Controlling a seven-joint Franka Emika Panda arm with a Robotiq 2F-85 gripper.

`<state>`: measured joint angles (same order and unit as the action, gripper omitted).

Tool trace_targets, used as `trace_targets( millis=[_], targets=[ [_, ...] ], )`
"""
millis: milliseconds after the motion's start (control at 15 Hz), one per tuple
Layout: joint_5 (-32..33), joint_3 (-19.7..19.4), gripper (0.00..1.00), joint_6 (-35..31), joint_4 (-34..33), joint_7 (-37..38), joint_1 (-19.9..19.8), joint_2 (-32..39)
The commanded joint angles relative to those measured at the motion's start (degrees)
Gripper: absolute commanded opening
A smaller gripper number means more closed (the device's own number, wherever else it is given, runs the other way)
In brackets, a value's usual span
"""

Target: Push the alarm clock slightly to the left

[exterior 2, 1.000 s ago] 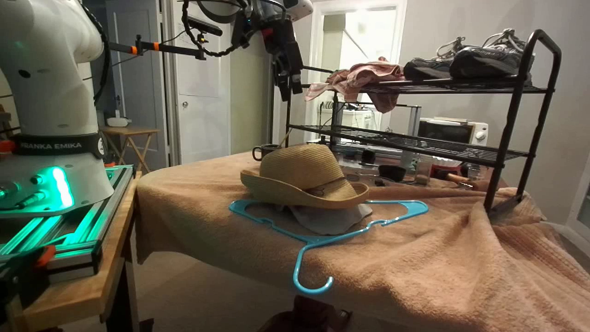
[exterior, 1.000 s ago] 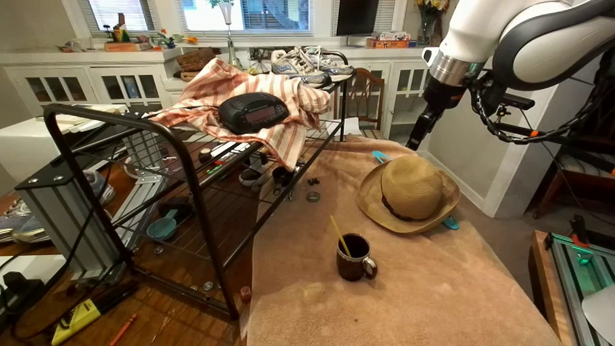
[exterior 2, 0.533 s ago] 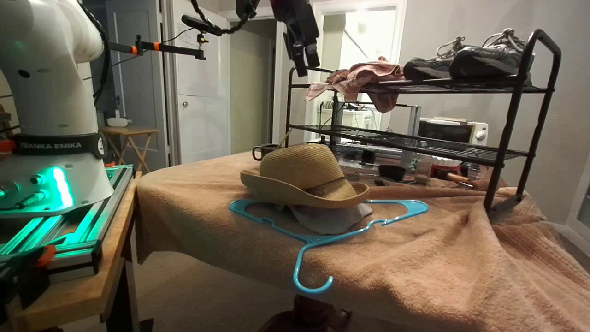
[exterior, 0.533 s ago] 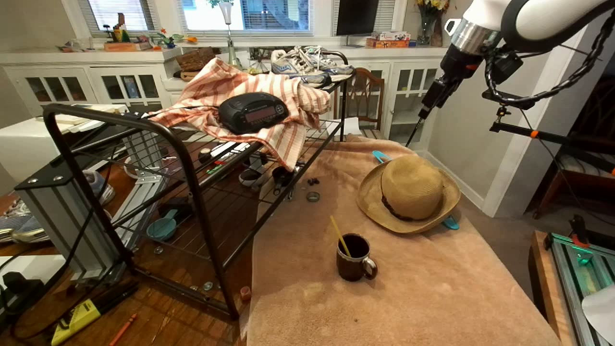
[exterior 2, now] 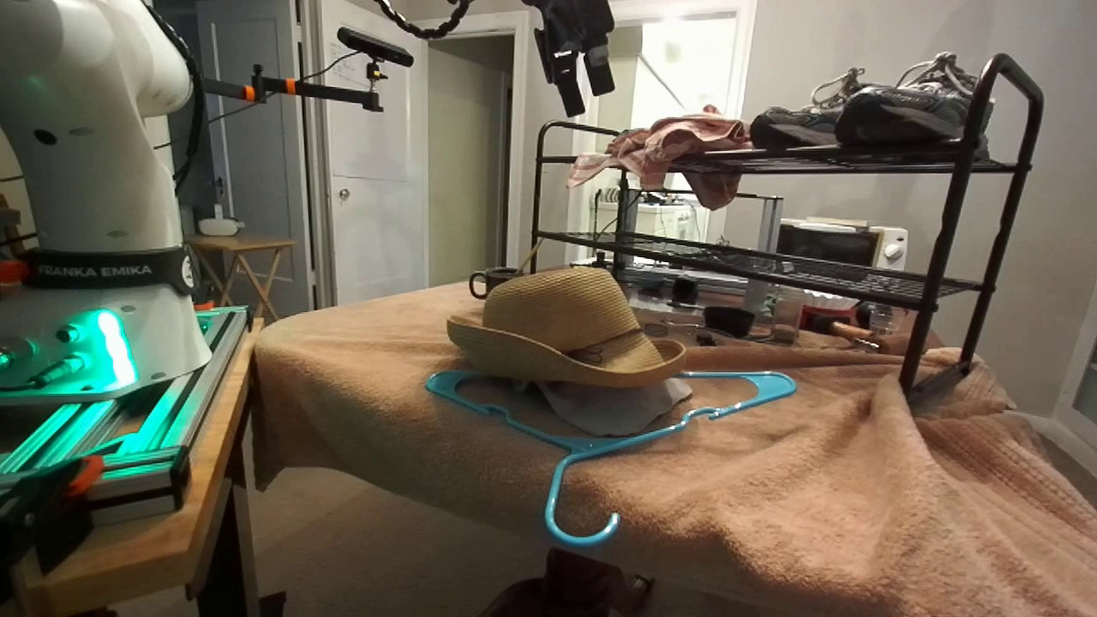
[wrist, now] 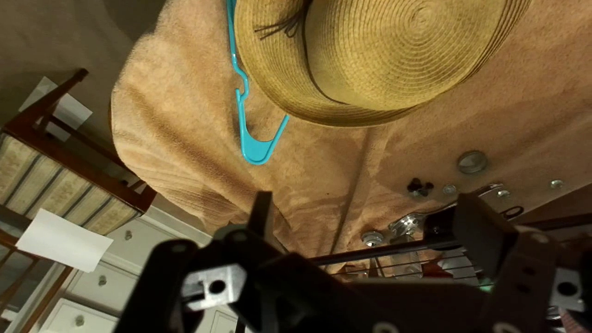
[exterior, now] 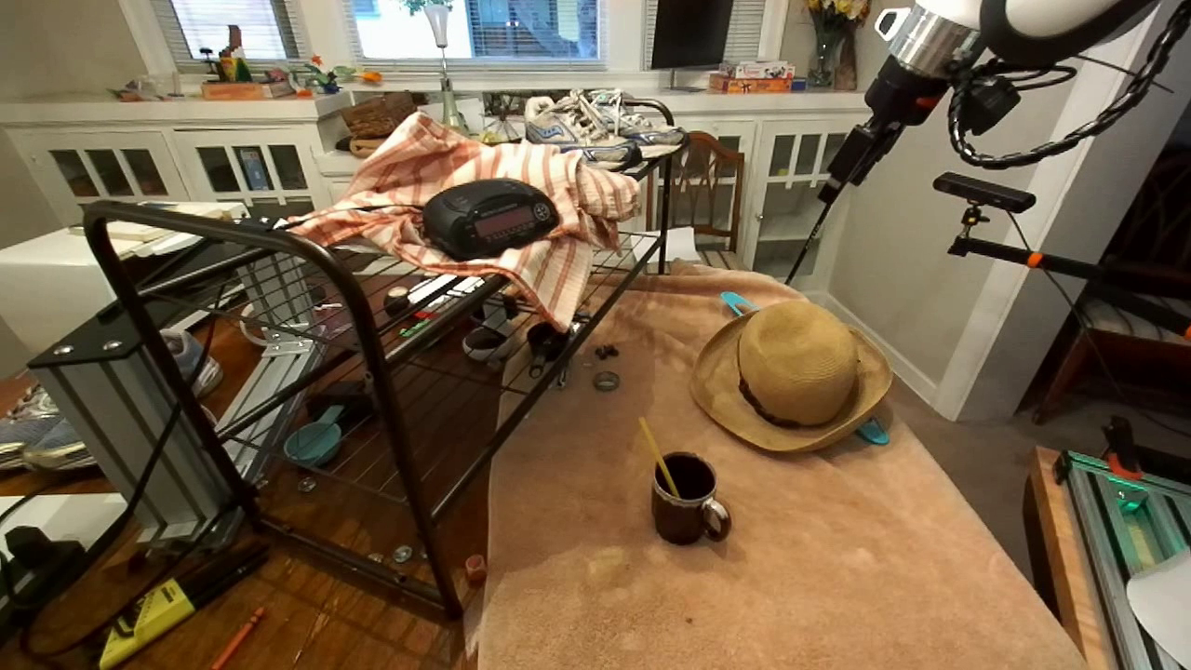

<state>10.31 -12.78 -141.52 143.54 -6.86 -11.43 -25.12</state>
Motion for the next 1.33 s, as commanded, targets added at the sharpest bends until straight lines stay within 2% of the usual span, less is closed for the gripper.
trace_targets(
  millis=[0,467,600,867,1067,1267],
  targets=[
    [-0.40,0.50,1.00,0.14,-0.11,-0.30,-0.52,0.04],
    [-0.40,0.50,1.00,0.15,-0.11,-0.30,-0.52,0.04],
    [-0.23,2.83,1.00,0.86,-1.54,1.09,0.69,0.33],
    [-0.52,9.26,1.00,6.80,-6.03,5.95,3.23,1.20],
    [-0.41,13.37,1.00,12.85,-12.64,11.25,4.67,4.12],
    [-0.27,15.56,1.00,18.12,-20.50,14.40,5.93,7.80]
  ],
)
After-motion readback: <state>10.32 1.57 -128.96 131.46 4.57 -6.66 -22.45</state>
